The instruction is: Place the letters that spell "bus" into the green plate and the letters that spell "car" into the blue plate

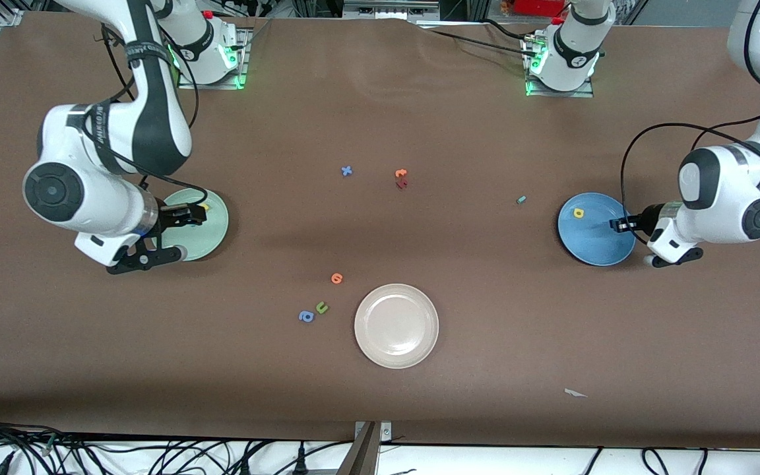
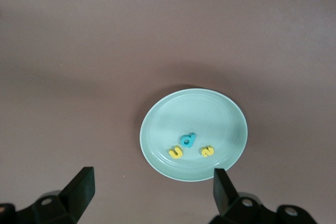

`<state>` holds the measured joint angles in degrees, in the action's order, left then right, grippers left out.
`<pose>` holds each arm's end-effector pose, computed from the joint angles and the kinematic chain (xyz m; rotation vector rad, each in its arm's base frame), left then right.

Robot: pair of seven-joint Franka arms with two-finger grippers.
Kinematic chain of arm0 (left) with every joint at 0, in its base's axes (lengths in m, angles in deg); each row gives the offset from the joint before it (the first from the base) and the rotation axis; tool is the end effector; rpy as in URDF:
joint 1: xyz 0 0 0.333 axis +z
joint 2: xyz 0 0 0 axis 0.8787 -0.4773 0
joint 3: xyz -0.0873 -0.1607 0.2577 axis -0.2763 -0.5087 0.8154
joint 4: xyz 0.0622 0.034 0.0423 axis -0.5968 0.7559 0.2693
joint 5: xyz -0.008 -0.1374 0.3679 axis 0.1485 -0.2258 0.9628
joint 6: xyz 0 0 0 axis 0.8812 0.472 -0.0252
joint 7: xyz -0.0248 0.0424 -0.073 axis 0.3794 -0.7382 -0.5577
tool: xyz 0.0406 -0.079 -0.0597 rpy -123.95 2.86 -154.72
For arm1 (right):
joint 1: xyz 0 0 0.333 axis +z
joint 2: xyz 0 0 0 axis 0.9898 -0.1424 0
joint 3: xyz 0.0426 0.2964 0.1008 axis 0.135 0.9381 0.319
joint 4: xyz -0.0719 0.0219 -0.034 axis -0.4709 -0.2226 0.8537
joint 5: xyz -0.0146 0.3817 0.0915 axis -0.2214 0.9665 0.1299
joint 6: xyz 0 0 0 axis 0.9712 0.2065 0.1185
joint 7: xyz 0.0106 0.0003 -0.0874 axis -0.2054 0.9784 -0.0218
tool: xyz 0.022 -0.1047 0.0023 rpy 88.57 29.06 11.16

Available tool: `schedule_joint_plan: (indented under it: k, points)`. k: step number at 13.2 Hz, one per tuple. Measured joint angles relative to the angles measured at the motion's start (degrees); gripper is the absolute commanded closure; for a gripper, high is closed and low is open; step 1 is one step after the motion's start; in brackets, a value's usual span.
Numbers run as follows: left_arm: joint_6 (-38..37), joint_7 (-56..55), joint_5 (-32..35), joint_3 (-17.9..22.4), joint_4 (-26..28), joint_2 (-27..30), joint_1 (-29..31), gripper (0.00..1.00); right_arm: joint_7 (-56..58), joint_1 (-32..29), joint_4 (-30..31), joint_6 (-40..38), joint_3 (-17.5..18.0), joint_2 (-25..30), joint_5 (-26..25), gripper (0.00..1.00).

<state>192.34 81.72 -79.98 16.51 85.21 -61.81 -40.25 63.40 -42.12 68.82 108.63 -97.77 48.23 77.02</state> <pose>0.5488 0.0963 0.1977 2.9580 0.3476 -0.5517 0.6239 0.1264 0.4098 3.0688 0.3607 -0.3115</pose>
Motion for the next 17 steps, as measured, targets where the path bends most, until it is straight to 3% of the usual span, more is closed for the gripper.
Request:
schedule_joint_plan:
  k: [1, 2, 5, 8, 10, 11, 14, 17]
  points:
    - [0.06, 0.0, 0.0, -0.06, 0.0, -0.64, -0.06, 0.39, -0.5, -1.63, -0.18, -0.35, 1.62, 1.37, -0.38, 0.0]
    - [0.12, 0.0, 0.0, -0.07, 0.0, -0.96, -0.1, 0.02, -1.28, -3.99, -0.25, -0.93, 4.25, 3.01, -1.63, 0.0]
    - [0.35, 0.0, 0.0, -0.17, -0.63, -0.75, -0.11, 0.0, -5.54, -12.45, -0.04, -3.22, 14.88, 7.11, -7.14, 0.0]
    - [-0.32, -0.93, 0.0, -1.48, -1.44, 1.92, -0.43, 0.0, -8.86, -21.94, 0.8, -3.66, 24.26, 9.81, -9.05, 0.0]
    - [-1.42, -5.46, 0.0, -5.22, -1.4, 3.68, -0.78, 0.02, -8.88, -27.9, 0.92, -3.59, 27.07, 12.67, -9.2, 0.0]
    - [-1.63, -8.4, 0.0, -7.53, -1.28, 4.2, -1.04, 0.07, -8.85, -30.22, 0.89, -3.6, 27.35, 15.03, -9.21, 0.0]
    - [-1.46, -17.09, 0.0, -13.5, 0.14, 4.38, -1.5, 0.08, -8.61, -35.6, 1.06, -4.03, 28.46, 21.79, -11.1, 0.0]
    - [2.96, -23.75, 0.0, -18.62, 3.66, 4.38, -1.78, 0.11, -8.62, -41.4, 2.17, -5.69, 34.94, 25.8, -11.81, 0.0]
